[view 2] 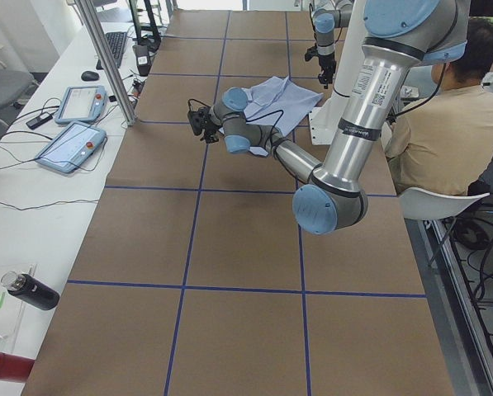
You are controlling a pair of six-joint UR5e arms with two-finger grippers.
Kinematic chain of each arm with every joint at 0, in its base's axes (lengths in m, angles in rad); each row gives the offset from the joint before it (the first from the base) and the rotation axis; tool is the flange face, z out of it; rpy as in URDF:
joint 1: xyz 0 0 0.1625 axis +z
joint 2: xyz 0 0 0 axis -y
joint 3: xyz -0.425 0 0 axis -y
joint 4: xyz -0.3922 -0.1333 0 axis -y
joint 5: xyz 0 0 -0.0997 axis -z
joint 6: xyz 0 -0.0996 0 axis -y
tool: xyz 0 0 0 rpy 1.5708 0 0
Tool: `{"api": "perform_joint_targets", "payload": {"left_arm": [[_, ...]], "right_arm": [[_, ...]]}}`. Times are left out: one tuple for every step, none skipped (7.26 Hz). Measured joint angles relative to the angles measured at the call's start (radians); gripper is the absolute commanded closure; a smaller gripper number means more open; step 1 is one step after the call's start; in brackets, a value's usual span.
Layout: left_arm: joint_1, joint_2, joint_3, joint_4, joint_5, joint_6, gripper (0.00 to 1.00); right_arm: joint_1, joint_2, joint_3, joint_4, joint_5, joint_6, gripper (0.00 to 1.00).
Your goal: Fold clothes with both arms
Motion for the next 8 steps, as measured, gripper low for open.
{"api": "perform_joint_targets", "payload": {"left_arm": [[0.065, 0.034, -0.052, 0.012, 0.014, -0.056, 0.34], [0.143, 0.062, -0.106, 0.062, 0.047, -0.12, 0.31], [0.224, 0.075, -0.155, 0.142, 0.089, -0.179, 0.29], [0.309, 0.087, -0.189, 0.207, 0.134, -0.243, 0.29], [0.381, 0.099, -0.203, 0.236, 0.174, -0.309, 0.29], [0.43, 0.11, -0.207, 0.247, 0.194, -0.359, 0.29], [0.466, 0.118, -0.207, 0.251, 0.203, -0.401, 0.29], [0.487, 0.118, -0.205, 0.252, 0.206, -0.424, 0.3]], "right_arm": [[0.042, 0.005, 0.002, -0.001, -0.014, 0.016, 0.0], [0.132, 0.027, -0.004, -0.001, -0.018, 0.021, 0.0], [0.243, 0.065, -0.023, 0.0, -0.019, 0.016, 0.0], [0.355, 0.105, -0.06, 0.005, -0.018, -0.003, 0.0], [0.457, 0.147, -0.114, 0.009, -0.014, -0.058, 0.0], [0.537, 0.179, -0.167, 0.011, -0.01, -0.143, 0.0], [0.602, 0.198, -0.211, 0.012, 0.0, -0.218, 0.0], [0.637, 0.207, -0.24, 0.012, 0.01, -0.259, 0.0]]}}
